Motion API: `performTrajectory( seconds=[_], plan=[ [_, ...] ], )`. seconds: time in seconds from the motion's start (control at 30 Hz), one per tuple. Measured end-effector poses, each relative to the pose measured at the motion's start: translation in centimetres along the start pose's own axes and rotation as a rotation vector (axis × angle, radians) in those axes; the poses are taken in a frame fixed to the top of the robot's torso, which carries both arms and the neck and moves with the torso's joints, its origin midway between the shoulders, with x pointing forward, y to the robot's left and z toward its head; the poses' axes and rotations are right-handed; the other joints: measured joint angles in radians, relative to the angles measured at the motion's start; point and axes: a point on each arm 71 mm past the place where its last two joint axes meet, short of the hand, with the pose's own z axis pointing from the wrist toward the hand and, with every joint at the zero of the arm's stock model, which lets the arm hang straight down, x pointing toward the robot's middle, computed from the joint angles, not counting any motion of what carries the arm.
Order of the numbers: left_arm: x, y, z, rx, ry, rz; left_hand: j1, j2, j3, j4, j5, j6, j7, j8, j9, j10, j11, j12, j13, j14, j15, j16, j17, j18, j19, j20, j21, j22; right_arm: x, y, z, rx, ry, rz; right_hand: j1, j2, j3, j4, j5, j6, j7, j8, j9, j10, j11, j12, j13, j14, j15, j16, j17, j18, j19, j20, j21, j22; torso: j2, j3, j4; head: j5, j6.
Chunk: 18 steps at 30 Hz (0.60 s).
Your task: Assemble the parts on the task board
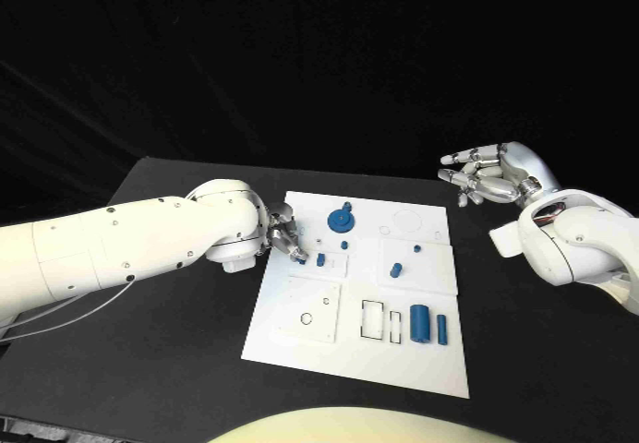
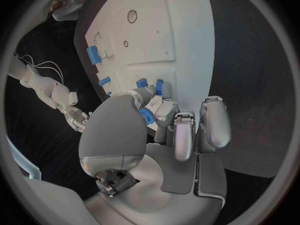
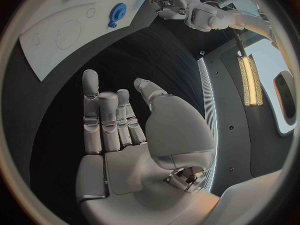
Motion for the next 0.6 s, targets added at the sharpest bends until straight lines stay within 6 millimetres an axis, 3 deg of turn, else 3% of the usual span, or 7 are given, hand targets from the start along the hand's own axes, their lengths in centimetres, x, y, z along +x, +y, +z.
performTrajectory(
  seconds=[0.6],
  plan=[
    [0.05, -0.2, -0.01, -0.004, 0.018, 0.036, 0.0, 0.0, 0.0, 0.0, -0.003, 0.002, -0.002, 0.0, 0.0, 0.004, -0.004, 0.0, 0.006, 0.0, 0.0, 0.0, 0.0, 0.0, 0.004, -0.004, 0.0, 0.0, 0.02, 0.01, 0.0, 0.0, 0.001, 0.0, 0.0, 0.0, 0.0, 0.0, 0.003, -0.003, -0.004, 0.004, 0.0, 0.0, 0.0, -0.005, -0.008, -0.007, 0.0, -0.004, -0.006, 0.0, 0.0, 0.0, -0.004, -0.003, 0.0, 0.0001, -0.0001, 0.0, -0.001]
  ],
)
